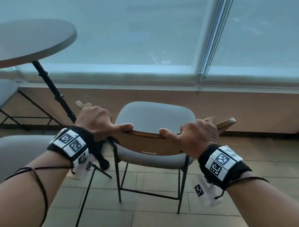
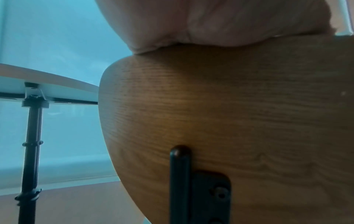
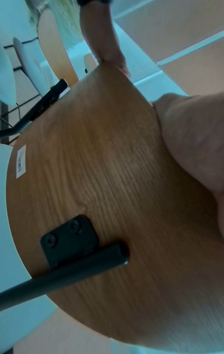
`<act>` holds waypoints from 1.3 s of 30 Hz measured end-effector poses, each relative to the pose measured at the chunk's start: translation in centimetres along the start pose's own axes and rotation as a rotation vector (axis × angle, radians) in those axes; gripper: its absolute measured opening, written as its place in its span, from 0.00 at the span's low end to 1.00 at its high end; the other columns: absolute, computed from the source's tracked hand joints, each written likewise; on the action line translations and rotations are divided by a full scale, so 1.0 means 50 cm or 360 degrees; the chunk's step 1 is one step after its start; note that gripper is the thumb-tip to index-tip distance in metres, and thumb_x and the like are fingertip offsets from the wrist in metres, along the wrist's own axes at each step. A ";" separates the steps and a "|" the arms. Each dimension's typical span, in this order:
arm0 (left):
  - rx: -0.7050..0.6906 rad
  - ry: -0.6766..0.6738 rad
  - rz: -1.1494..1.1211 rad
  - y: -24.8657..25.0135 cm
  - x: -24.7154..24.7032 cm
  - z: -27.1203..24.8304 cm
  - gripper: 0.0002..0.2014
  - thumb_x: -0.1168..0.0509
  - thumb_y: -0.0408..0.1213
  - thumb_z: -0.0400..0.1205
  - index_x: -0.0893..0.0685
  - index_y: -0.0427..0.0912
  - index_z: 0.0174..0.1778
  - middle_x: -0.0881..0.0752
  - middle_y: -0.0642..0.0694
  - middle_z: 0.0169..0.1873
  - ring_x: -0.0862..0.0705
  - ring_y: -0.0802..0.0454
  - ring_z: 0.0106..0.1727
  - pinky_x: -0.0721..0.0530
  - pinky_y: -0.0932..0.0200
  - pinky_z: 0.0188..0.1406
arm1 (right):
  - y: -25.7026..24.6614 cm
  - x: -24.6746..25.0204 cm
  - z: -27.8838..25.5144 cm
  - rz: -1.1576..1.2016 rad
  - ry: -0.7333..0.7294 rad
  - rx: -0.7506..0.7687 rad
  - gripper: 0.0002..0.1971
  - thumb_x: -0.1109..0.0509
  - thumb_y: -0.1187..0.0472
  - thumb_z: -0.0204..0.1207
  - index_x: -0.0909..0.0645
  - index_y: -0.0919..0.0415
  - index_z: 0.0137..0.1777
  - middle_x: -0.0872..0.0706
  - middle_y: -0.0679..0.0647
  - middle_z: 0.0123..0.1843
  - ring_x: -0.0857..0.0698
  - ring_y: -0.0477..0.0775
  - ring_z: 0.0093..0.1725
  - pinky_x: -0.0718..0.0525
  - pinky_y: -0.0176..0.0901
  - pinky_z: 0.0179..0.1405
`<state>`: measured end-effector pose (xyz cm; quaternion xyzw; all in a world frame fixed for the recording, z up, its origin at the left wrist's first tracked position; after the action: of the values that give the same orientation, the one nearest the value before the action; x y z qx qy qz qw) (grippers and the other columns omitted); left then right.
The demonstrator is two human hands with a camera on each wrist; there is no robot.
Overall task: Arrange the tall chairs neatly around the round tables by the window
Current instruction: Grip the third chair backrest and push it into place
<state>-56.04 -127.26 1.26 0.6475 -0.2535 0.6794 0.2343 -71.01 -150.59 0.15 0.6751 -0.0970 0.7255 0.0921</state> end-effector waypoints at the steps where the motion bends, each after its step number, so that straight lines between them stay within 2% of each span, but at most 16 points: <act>1: -0.0007 0.0014 -0.0022 0.010 0.004 -0.008 0.45 0.69 0.88 0.60 0.32 0.48 0.15 0.28 0.51 0.14 0.28 0.51 0.19 0.35 0.52 0.47 | 0.005 0.000 -0.008 -0.0007 0.0026 0.0009 0.48 0.65 0.16 0.65 0.24 0.59 0.19 0.23 0.49 0.18 0.27 0.51 0.24 0.30 0.54 0.49; 3: 0.0006 0.0034 -0.0055 0.037 0.008 -0.015 0.45 0.70 0.89 0.58 0.33 0.49 0.15 0.29 0.51 0.14 0.29 0.52 0.18 0.36 0.52 0.46 | 0.032 0.000 -0.008 -0.0011 0.0066 0.0059 0.48 0.65 0.16 0.65 0.26 0.59 0.18 0.24 0.49 0.17 0.27 0.50 0.23 0.31 0.53 0.48; 6: 0.0174 0.0095 -0.0070 0.101 0.007 -0.001 0.45 0.70 0.89 0.58 0.34 0.48 0.14 0.29 0.51 0.13 0.30 0.53 0.17 0.34 0.52 0.44 | 0.110 0.001 0.039 -0.0020 0.0078 0.0246 0.49 0.67 0.17 0.66 0.25 0.58 0.18 0.24 0.49 0.17 0.25 0.51 0.23 0.35 0.52 0.46; 10: 0.0396 0.0155 -0.0039 0.197 -0.003 0.021 0.45 0.64 0.88 0.64 0.30 0.46 0.13 0.26 0.49 0.12 0.26 0.50 0.19 0.28 0.46 0.50 | 0.216 -0.002 0.101 0.0047 0.0063 0.0495 0.48 0.66 0.17 0.65 0.24 0.58 0.18 0.24 0.49 0.17 0.24 0.51 0.24 0.32 0.53 0.47; 12: 0.0504 0.0175 -0.0012 0.240 -0.005 0.029 0.47 0.64 0.87 0.65 0.28 0.45 0.13 0.25 0.47 0.13 0.26 0.49 0.19 0.27 0.44 0.51 | 0.258 -0.006 0.129 0.0050 0.0074 0.0606 0.48 0.65 0.17 0.65 0.23 0.57 0.18 0.24 0.49 0.17 0.25 0.51 0.24 0.33 0.52 0.46; 16: 0.0703 0.0169 0.0007 0.321 0.000 0.039 0.47 0.63 0.86 0.66 0.26 0.44 0.14 0.25 0.47 0.14 0.27 0.50 0.21 0.29 0.46 0.50 | 0.324 -0.011 0.180 0.0063 0.0081 0.0796 0.46 0.61 0.16 0.66 0.22 0.56 0.19 0.22 0.50 0.19 0.24 0.51 0.26 0.37 0.51 0.43; 20: 0.0924 0.0095 0.0055 0.396 0.003 0.062 0.48 0.66 0.87 0.65 0.25 0.44 0.14 0.25 0.47 0.15 0.25 0.48 0.24 0.27 0.44 0.53 | 0.374 -0.013 0.250 0.0064 0.0094 0.0979 0.45 0.61 0.16 0.65 0.23 0.54 0.20 0.21 0.49 0.21 0.22 0.51 0.31 0.35 0.51 0.46; 23: 0.1133 -0.0011 0.0086 0.436 0.003 0.084 0.51 0.71 0.88 0.62 0.22 0.44 0.16 0.22 0.46 0.18 0.24 0.47 0.25 0.27 0.45 0.52 | 0.395 -0.018 0.311 0.0097 0.0127 0.1165 0.46 0.63 0.15 0.65 0.22 0.54 0.20 0.21 0.48 0.21 0.23 0.50 0.30 0.35 0.51 0.44; 26: 0.1303 -0.0086 0.0116 0.467 0.001 0.114 0.55 0.74 0.88 0.60 0.19 0.43 0.21 0.19 0.44 0.21 0.22 0.45 0.29 0.27 0.45 0.51 | 0.406 -0.021 0.374 0.0217 0.0207 0.1367 0.45 0.62 0.16 0.67 0.25 0.53 0.17 0.25 0.45 0.19 0.26 0.49 0.26 0.37 0.49 0.41; 31: 0.1515 -0.0135 0.0093 0.482 0.002 0.167 0.55 0.76 0.87 0.60 0.20 0.43 0.22 0.19 0.45 0.23 0.21 0.45 0.31 0.29 0.45 0.51 | 0.393 -0.037 0.484 0.0227 0.0241 0.1628 0.47 0.63 0.17 0.68 0.22 0.55 0.19 0.22 0.45 0.20 0.25 0.48 0.28 0.42 0.48 0.42; 36: 0.1716 -0.0184 0.0071 0.486 0.001 0.228 0.54 0.76 0.87 0.61 0.20 0.43 0.23 0.19 0.45 0.24 0.21 0.45 0.32 0.31 0.46 0.49 | 0.374 -0.045 0.589 0.0329 0.0260 0.1824 0.45 0.59 0.17 0.69 0.21 0.53 0.18 0.22 0.45 0.19 0.24 0.48 0.26 0.34 0.51 0.43; 39: 0.1838 -0.0198 0.0064 0.490 0.002 0.272 0.54 0.77 0.86 0.62 0.19 0.44 0.25 0.18 0.45 0.25 0.21 0.45 0.33 0.31 0.46 0.49 | 0.362 -0.046 0.653 0.0409 0.0261 0.1937 0.42 0.56 0.18 0.69 0.20 0.51 0.18 0.26 0.41 0.18 0.27 0.45 0.25 0.35 0.48 0.43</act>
<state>-61.53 -154.74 0.80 0.7041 0.1327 0.6726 -0.1851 -44.24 -176.72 -0.16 0.5318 0.2605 0.7053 -0.3897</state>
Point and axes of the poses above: each hand's wrist, its own z-axis towards the middle knuckle, its own x-axis out of the back of the hand, y = z × x, the point moved 4 cm from there along z, towards the middle knuckle
